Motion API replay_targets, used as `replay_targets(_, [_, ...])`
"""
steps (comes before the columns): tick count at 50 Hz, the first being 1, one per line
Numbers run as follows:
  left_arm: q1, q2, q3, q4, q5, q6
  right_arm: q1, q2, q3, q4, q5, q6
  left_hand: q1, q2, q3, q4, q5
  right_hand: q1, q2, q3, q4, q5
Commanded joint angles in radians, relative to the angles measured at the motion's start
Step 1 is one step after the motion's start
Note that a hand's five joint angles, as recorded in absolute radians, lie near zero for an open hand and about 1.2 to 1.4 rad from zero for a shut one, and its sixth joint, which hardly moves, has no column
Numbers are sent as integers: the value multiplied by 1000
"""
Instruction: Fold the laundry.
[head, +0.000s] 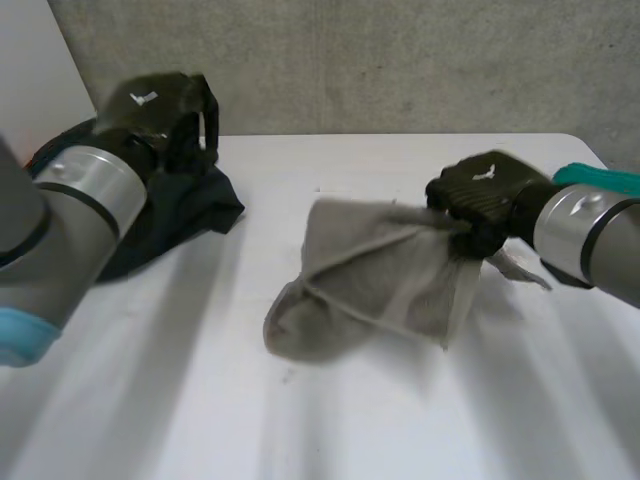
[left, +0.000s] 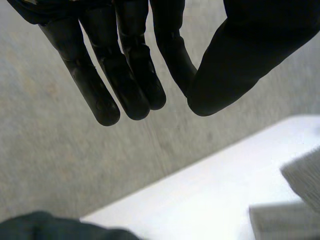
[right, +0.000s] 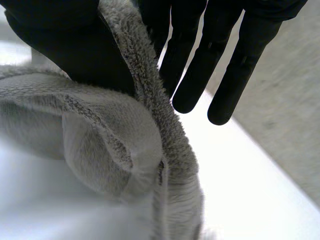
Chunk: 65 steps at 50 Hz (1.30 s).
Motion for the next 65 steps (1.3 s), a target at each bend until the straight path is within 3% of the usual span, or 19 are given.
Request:
replay_targets(1, [-47, -222, 49, -3, -3, 7, 13, 145, 9, -3, 4, 43, 240, 202, 208, 200, 223, -20, -117, -136, -148, -113])
replay_targets(3, [-60, -259, 57, -6, 0, 6, 7, 165, 10, -13, 2, 60, 240, 202, 208, 200, 223, -506, -604, -623, -634, -600])
replay_targets(5, [-73, -290, 54, -9, 2, -2, 3, 165, 10, -26, 2, 78, 240, 202, 208, 200, 223, -591, -688, -708, -719, -685])
replay_targets(8, [-77, -293, 30, -14, 3, -7, 0, 162, 10, -52, 2, 126, -614, -652, -646, -654, -631, -741, -838, -857, -868, -834])
replay_targets(11, [-79, -272, -1, -22, 5, -14, -7, 139, 13, -50, 8, 138, -623, -661, -655, -663, -639, -876, -973, -992, -1004, -969])
replay_targets(15, [-83, -180, -84, -25, 14, -36, -56, 38, 36, -47, 4, 134, -637, -676, -670, -677, -654, -882, -979, -999, -1010, -976])
replay_targets(23, [-212, -80, -213, -11, -1, -48, -197, -24, 139, -47, 2, 23, -667, -705, -699, -707, -683, -847, -944, -963, -975, -940])
replay_targets(32, [-291, -78, -334, 0, 0, -120, -216, 12, 311, -134, -10, -14, -667, -705, -699, -707, -683, -741, -839, -858, -869, -835])
replay_targets(35, [-288, -83, -342, 3, 0, -134, -213, 79, 334, -231, -12, -9, -670, -708, -702, -710, -686, -571, -669, -688, -699, -665])
replay_targets(36, [-287, -84, -342, 4, 0, -134, -213, 93, 334, -249, -12, -8, -670, -708, -702, -710, -686, -472, -569, -588, -600, -566])
replay_targets(39, [-274, -86, -346, 18, -3, -139, -211, 139, 329, -332, -13, 5, -702, -740, -734, -742, -719, 324, 227, 208, 197, 231])
replay_targets(47, [-191, -84, -383, 78, -77, -246, -158, 56, 288, -377, -16, 21, -743, -782, -775, -783, -760, 326, 229, 210, 199, 233])
replay_targets(49, [-166, -91, -385, 77, -69, -324, -139, -83, 269, -377, -25, 57, -743, -782, -775, -783, -760, 326, 229, 210, 199, 233])
replay_targets(52, [-149, -97, -380, 73, -61, -385, -130, -178, 250, -374, -41, 100, -746, -784, -778, -786, -763, 326, 229, 210, 199, 233])
replay_targets(59, [-157, -207, -339, 83, 17, -484, -70, -335, 220, -331, -99, 178, -816, -855, -849, -856, -833, 326, 229, 210, 199, 233])
replay_targets(65, [-186, -333, -242, 81, 60, -510, -52, -383, 200, -294, -101, 187, -817, -855, -849, -856, -833, 326, 229, 210, 199, 233])
